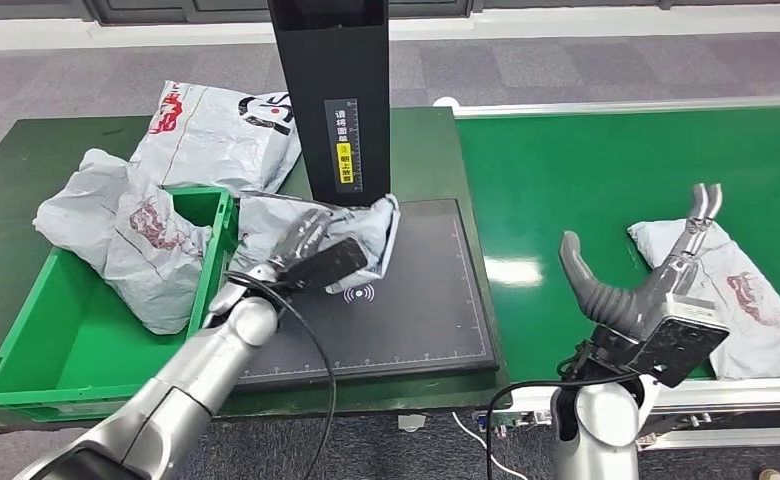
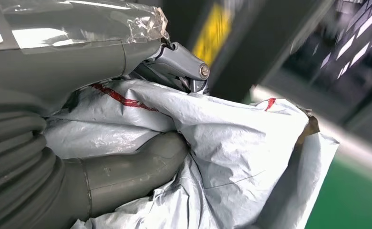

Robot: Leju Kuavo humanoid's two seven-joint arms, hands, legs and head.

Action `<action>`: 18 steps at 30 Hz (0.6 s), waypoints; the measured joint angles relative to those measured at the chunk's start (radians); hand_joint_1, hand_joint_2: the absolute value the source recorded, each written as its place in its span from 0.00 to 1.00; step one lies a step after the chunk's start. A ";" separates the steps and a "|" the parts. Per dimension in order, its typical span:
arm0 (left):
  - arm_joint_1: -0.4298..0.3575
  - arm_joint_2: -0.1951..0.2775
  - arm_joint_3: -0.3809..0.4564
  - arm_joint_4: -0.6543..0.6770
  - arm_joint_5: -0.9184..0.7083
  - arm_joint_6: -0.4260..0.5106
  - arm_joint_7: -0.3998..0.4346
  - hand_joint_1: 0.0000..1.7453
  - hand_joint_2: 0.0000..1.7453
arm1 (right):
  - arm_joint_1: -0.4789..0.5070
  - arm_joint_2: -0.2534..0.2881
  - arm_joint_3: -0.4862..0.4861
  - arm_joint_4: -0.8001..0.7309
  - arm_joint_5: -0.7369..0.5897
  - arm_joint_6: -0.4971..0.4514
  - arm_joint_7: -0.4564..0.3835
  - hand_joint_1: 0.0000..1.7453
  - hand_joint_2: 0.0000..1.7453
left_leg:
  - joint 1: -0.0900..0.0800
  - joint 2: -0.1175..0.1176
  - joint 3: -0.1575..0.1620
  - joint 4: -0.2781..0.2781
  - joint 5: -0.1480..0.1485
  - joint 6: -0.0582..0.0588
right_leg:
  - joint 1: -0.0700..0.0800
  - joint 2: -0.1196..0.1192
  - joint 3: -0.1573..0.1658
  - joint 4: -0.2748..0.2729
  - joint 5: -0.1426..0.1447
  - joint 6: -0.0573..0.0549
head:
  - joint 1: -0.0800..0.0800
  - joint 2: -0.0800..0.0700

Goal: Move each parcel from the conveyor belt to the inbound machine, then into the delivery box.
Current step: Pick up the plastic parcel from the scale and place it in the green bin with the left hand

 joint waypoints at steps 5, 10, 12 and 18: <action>0.025 0.033 0.067 -0.154 0.049 -0.003 -0.016 1.00 1.00 | 0.005 0.002 -0.018 -0.012 0.004 -0.002 -0.004 0.00 1.00 | 0.000 0.000 -0.001 0.000 0.000 0.000 | 0.000 0.000 0.000 0.000 0.000 0.000 | 0.000 0.000; 0.094 0.086 0.149 -0.435 0.109 0.018 0.006 1.00 1.00 | 0.052 0.000 -0.024 -0.039 -0.026 -0.037 -0.027 0.00 1.00 | 0.000 0.000 -0.001 0.000 0.000 0.000 | 0.000 0.000 -0.001 0.000 -0.001 0.000 | 0.000 0.000; 0.129 0.105 0.184 -0.565 0.079 0.063 0.023 1.00 1.00 | 0.080 0.000 -0.024 -0.052 -0.034 -0.051 -0.030 0.00 1.00 | 0.000 0.000 -0.001 0.000 -0.001 -0.001 | 0.000 0.000 -0.001 0.000 -0.001 0.000 | 0.000 0.000; 0.203 0.137 0.271 -0.863 -0.128 0.218 0.091 1.00 1.00 | 0.144 0.000 -0.024 -0.087 -0.045 -0.074 -0.029 0.00 1.00 | 0.001 0.000 -0.002 -0.001 -0.001 -0.001 | 0.001 0.000 -0.001 0.000 -0.002 -0.001 | 0.000 0.000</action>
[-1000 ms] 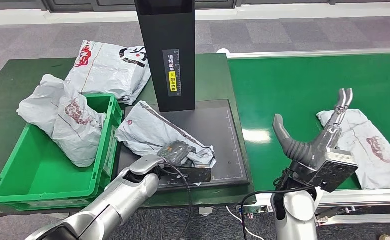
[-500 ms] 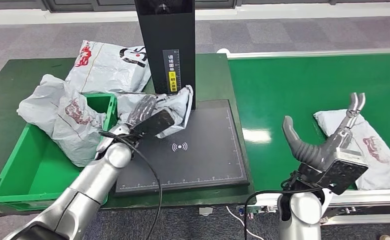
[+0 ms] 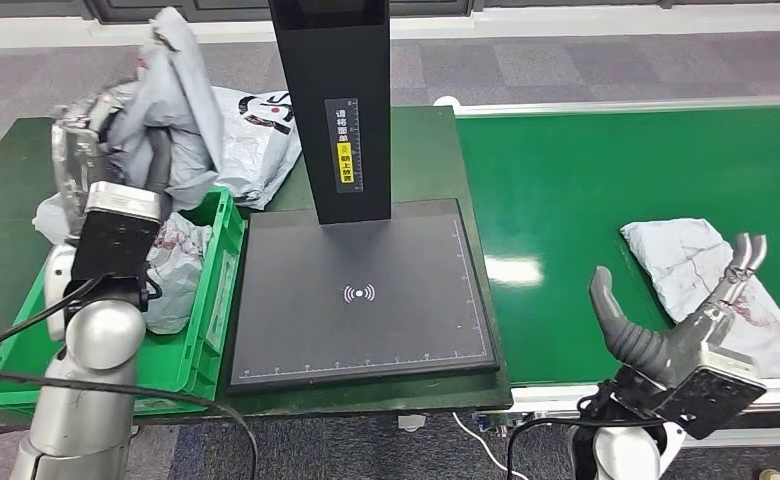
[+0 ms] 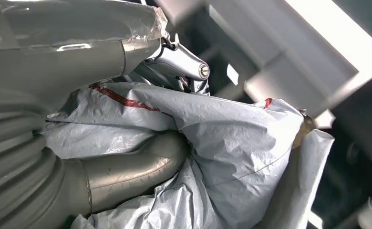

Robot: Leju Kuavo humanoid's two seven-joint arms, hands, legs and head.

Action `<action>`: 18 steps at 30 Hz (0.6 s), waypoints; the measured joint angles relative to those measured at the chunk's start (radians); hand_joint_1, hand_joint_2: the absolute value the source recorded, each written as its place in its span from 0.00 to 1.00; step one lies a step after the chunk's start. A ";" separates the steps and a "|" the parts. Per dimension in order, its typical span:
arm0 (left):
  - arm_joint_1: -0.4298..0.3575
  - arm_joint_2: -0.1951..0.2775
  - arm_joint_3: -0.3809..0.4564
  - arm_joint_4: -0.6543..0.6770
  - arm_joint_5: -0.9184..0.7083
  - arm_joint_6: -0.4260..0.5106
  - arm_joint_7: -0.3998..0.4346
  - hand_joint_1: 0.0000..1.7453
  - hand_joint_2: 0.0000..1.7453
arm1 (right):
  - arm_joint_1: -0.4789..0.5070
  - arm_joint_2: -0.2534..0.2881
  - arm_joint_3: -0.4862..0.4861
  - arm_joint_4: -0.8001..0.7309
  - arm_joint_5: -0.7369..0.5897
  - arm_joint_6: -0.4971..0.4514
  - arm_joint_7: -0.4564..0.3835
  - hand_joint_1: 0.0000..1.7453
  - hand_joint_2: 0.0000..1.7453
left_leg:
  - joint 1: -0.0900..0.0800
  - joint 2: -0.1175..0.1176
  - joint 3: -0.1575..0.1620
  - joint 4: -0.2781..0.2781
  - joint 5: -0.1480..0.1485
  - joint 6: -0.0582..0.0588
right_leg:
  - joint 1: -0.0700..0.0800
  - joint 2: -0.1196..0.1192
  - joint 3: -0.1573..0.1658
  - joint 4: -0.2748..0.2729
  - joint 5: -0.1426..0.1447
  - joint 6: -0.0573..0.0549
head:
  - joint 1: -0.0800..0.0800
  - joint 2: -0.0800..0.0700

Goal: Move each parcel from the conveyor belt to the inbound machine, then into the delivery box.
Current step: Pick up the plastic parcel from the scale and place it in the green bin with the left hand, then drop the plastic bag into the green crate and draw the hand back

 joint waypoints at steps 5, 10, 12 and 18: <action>0.043 0.016 0.079 -0.086 -0.579 0.254 0.161 1.00 1.00 | 0.011 0.001 0.000 -0.006 -0.001 -0.005 0.008 0.00 1.00 | 0.000 0.001 0.001 0.000 0.000 0.000 | 0.000 0.000 0.001 0.000 0.000 0.000 | 0.000 0.000; 0.082 0.032 0.170 -0.108 -0.793 0.321 0.223 1.00 1.00 | 0.011 0.001 0.001 -0.006 0.000 -0.009 0.016 0.00 1.00 | 0.000 -0.001 0.002 0.000 0.001 -0.001 | 0.000 -0.001 0.002 0.000 0.000 0.000 | 0.000 0.000; 0.086 0.035 0.186 -0.110 -0.791 0.324 0.226 1.00 1.00 | 0.010 0.001 0.001 -0.006 0.000 -0.010 0.016 0.00 1.00 | 0.000 -0.001 0.002 0.000 0.001 -0.001 | 0.000 -0.001 0.002 0.000 0.000 0.000 | 0.000 0.000; 0.093 0.036 0.209 -0.115 -0.791 0.325 0.227 1.00 1.00 | 0.010 0.001 0.001 -0.006 0.000 -0.011 0.016 0.00 1.00 | 0.000 -0.001 0.002 0.000 0.001 -0.001 | 0.000 -0.001 0.002 0.000 0.000 0.000 | 0.000 0.000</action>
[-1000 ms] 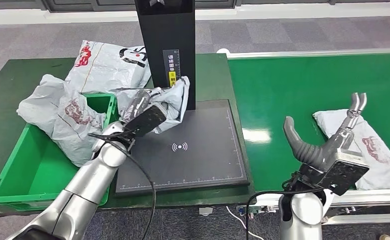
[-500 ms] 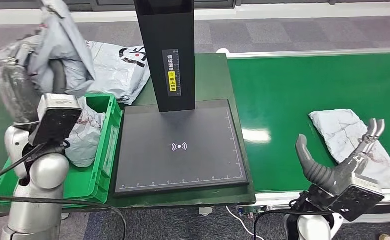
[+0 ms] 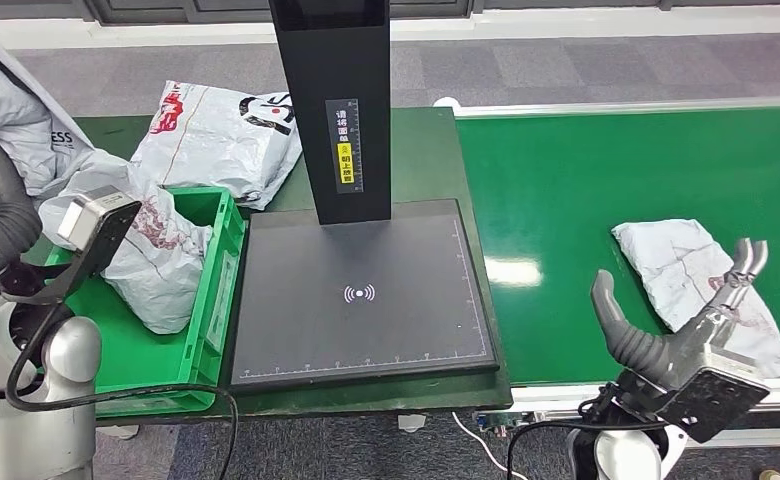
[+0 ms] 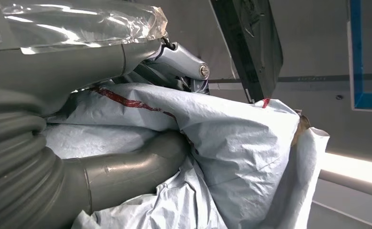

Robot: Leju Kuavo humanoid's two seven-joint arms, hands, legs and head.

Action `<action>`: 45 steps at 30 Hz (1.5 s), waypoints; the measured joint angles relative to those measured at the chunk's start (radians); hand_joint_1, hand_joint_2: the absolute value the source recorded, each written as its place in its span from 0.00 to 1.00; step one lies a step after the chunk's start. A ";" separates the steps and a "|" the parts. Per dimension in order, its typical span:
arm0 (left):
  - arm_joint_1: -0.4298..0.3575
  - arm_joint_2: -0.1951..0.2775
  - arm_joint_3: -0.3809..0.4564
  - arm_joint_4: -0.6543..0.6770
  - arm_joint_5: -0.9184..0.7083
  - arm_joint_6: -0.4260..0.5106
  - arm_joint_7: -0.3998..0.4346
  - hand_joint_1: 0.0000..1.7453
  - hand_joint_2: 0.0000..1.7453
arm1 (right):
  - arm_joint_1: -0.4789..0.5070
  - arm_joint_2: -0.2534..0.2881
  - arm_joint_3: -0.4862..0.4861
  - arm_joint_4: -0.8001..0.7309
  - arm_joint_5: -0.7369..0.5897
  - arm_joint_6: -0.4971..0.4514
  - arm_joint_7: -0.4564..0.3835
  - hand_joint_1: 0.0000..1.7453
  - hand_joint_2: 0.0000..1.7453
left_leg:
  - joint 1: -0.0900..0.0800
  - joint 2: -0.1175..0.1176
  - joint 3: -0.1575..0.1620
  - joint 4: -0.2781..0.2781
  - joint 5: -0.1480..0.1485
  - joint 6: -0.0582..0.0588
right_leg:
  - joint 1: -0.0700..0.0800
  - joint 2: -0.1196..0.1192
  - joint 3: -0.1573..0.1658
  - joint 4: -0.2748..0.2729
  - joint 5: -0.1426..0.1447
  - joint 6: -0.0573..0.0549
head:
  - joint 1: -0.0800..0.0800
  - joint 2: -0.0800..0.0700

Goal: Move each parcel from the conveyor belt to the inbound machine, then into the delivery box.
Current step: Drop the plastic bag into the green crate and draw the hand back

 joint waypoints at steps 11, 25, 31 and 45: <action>-0.009 0.124 0.024 0.019 -0.053 -0.061 0.192 1.00 1.00 | 0.001 0.000 0.001 0.000 -0.008 -0.002 0.001 0.00 1.00 | 0.001 0.003 0.001 0.000 0.001 -0.002 | 0.003 0.003 -0.004 0.000 0.001 -0.002 | 0.000 0.000; -0.158 0.228 -0.411 0.929 0.029 -0.390 0.202 1.00 1.00 | -0.009 -0.047 0.037 0.031 -0.075 -0.010 -0.018 0.00 1.00 | 0.001 0.008 0.002 -0.001 0.003 -0.005 | 0.002 0.006 -0.002 0.000 0.006 -0.005 | -0.002 0.000; -0.243 0.166 -0.411 1.165 0.025 -0.421 0.180 1.00 1.00 | -0.022 -0.059 0.050 0.050 -0.077 -0.018 -0.019 0.00 1.00 | 0.001 0.001 0.003 -0.002 0.001 -0.004 | 0.001 0.000 0.006 0.000 0.001 -0.004 | -0.002 0.000; -0.314 0.128 -0.411 1.293 0.010 -0.506 0.136 0.76 1.00 | -0.034 -0.063 0.053 0.056 -0.063 -0.011 0.002 0.00 1.00 | 0.001 0.001 0.015 -0.006 -0.001 -0.008 | 0.002 -0.001 0.021 0.000 -0.004 -0.008 | -0.002 0.000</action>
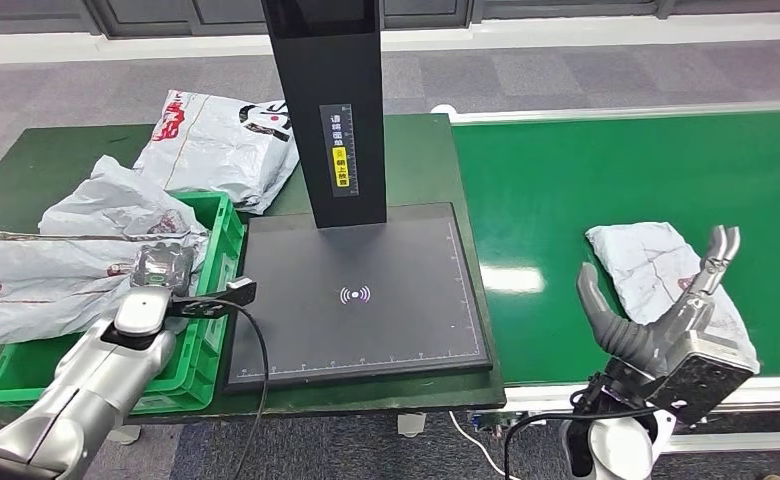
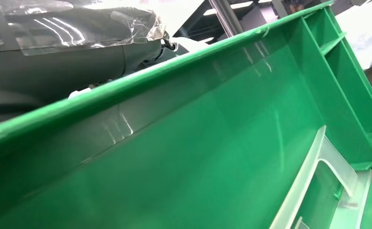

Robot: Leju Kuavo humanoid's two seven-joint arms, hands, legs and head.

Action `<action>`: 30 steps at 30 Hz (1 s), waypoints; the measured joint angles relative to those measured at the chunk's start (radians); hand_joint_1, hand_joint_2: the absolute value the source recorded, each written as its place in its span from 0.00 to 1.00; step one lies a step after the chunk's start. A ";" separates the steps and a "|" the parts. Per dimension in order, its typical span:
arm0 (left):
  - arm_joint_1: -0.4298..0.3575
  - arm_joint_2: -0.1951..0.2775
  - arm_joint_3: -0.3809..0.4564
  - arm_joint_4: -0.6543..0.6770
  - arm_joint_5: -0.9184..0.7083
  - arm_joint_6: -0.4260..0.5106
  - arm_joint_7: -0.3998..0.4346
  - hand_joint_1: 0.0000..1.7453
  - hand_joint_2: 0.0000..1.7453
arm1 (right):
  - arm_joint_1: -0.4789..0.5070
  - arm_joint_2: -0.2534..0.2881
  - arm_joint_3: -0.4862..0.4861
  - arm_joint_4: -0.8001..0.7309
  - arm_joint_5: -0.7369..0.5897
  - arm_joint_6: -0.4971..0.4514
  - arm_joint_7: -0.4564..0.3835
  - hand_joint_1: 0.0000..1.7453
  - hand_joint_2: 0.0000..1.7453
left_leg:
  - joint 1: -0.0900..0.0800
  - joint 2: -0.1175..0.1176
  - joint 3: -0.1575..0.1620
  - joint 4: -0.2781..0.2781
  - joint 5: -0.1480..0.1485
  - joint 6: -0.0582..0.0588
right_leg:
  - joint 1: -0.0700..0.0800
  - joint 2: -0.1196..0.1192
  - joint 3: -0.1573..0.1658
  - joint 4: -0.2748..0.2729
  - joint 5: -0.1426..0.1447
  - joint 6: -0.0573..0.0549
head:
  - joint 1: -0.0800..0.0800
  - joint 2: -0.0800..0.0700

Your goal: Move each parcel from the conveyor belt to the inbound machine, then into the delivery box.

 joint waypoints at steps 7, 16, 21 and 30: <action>-0.006 -0.006 0.021 0.008 0.005 0.065 0.004 0.00 1.00 | 0.000 0.000 0.000 0.000 0.003 0.007 0.003 0.00 1.00 | 0.000 0.000 0.005 -0.001 0.001 -0.001 | 0.000 0.000 -0.001 0.000 0.001 -0.001 | 0.000 0.000; -0.023 -0.015 0.174 -0.026 0.143 0.175 -0.034 0.00 1.00 | 0.019 0.000 -0.002 -0.012 0.018 0.009 0.016 0.00 1.00 | 0.001 0.000 0.001 0.000 0.005 -0.004 | 0.003 0.001 -0.011 0.000 0.005 -0.004 | 0.000 0.000; -0.032 -0.015 0.235 -0.050 0.148 0.182 -0.034 0.00 1.00 | 0.019 0.000 -0.002 -0.012 0.022 0.012 0.016 0.00 1.00 | 0.001 0.000 -0.002 0.000 0.005 -0.004 | 0.003 0.002 -0.014 0.000 0.005 -0.004 | 0.000 0.000; -0.032 -0.008 0.264 -0.069 0.089 0.236 0.054 0.00 0.25 | 0.018 0.003 -0.002 -0.011 0.038 0.032 0.017 0.00 1.00 | 0.001 0.000 -0.005 0.000 0.005 -0.004 | 0.002 0.002 -0.017 0.000 0.005 -0.004 | 0.000 0.000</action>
